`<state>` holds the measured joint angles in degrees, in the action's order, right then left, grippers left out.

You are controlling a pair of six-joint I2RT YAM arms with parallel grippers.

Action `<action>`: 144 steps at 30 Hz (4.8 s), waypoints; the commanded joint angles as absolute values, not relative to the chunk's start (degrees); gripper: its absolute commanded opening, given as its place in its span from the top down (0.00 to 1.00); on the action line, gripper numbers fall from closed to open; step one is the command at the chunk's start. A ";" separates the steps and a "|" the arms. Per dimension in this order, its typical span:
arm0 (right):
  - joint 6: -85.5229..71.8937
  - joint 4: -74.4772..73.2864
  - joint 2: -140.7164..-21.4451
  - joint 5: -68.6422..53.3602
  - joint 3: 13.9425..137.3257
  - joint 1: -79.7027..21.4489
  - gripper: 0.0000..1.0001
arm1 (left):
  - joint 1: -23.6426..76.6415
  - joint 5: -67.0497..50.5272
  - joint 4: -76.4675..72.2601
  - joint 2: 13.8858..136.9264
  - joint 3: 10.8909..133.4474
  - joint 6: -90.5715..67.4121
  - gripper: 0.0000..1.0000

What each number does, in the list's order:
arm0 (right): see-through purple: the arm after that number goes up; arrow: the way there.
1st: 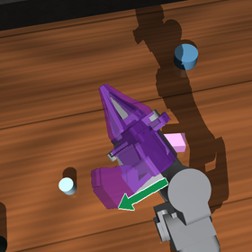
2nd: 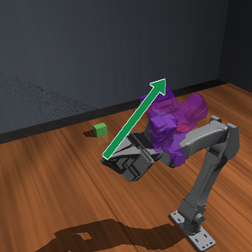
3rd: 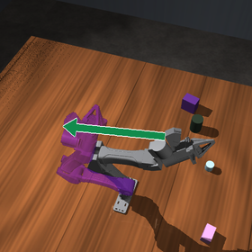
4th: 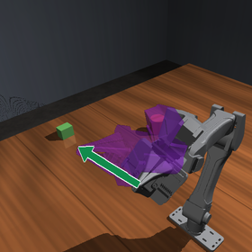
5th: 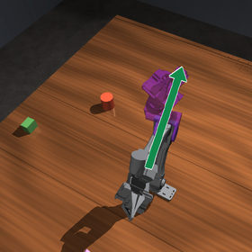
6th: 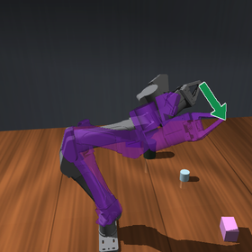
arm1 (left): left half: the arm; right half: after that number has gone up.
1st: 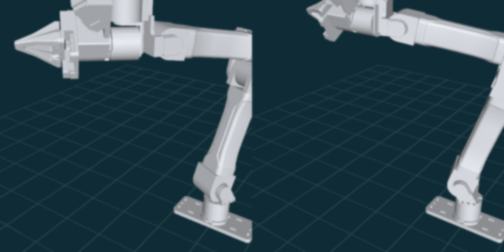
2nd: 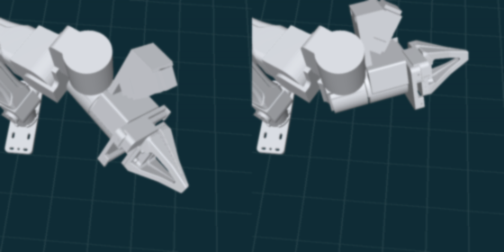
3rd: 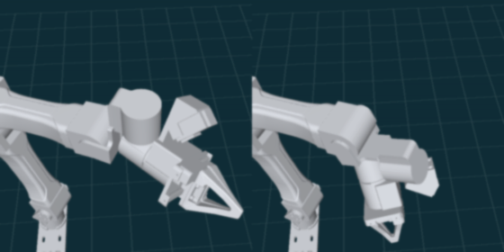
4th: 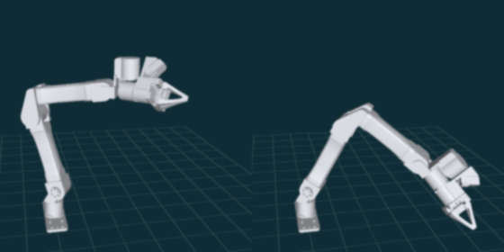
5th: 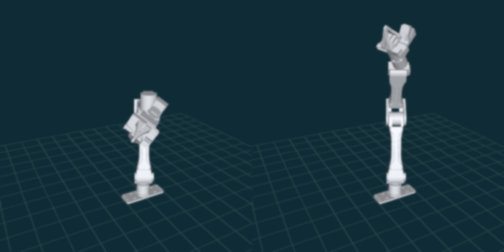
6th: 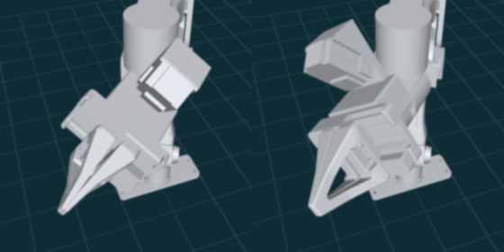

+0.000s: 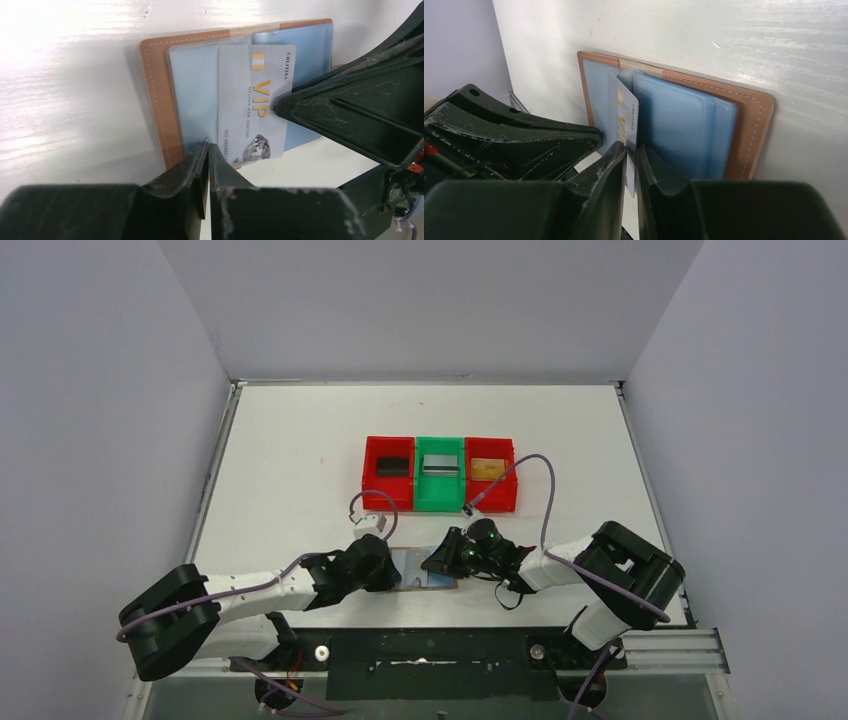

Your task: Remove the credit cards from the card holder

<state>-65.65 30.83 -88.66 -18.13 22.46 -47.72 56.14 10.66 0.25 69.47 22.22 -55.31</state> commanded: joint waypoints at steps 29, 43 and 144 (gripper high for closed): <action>-70.56 28.63 -82.63 -6.44 22.93 -53.87 1.00 | 51.24 8.47 3.55 57.76 29.27 -45.77 0.67; -74.29 32.57 -89.09 -11.92 25.90 -51.67 0.98 | 51.21 8.88 3.51 71.04 25.04 -48.39 0.92; 27.01 -11.65 -88.16 1.12 68.37 -42.95 1.00 | 12.08 11.50 27.25 42.64 41.79 -29.18 0.10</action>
<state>17.87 -4.71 -83.26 6.39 62.52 -44.40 12.56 8.91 28.51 44.60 40.58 -29.32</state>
